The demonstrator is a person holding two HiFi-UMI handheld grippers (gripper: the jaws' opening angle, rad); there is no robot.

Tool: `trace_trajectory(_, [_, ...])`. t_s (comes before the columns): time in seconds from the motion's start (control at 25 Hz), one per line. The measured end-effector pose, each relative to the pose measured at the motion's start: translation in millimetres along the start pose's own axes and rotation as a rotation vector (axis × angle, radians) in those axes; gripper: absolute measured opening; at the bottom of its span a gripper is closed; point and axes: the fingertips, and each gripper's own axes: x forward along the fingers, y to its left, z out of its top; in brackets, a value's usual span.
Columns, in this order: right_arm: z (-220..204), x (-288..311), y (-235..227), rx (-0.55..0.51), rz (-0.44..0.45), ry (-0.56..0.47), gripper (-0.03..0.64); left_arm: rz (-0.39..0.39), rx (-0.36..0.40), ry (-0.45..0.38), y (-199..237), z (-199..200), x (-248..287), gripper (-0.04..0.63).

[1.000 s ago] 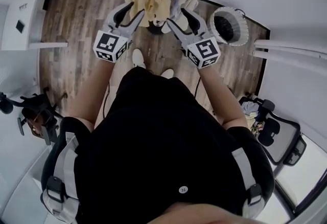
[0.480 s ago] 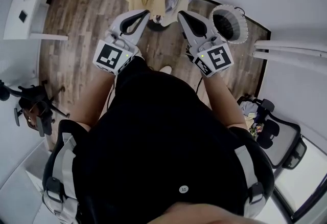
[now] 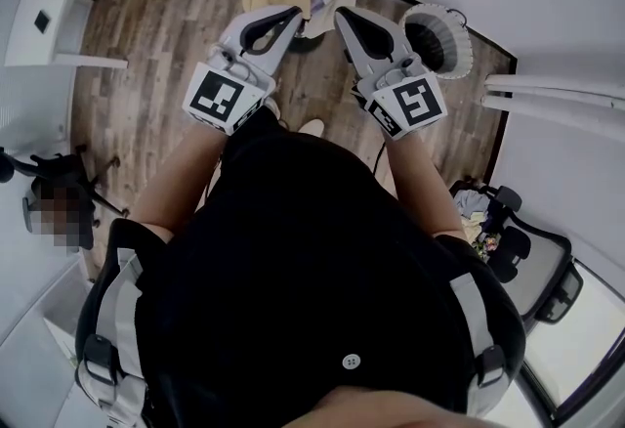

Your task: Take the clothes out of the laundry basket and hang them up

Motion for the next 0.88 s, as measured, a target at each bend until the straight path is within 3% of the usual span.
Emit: trace_trajectory(0.88, [-2.7, -7.9, -20.6, 0.02, 0.005, -0.003, 0.002, 0.031, -0.052, 0.012, 2.1, -6.6, 26.3, -0.002])
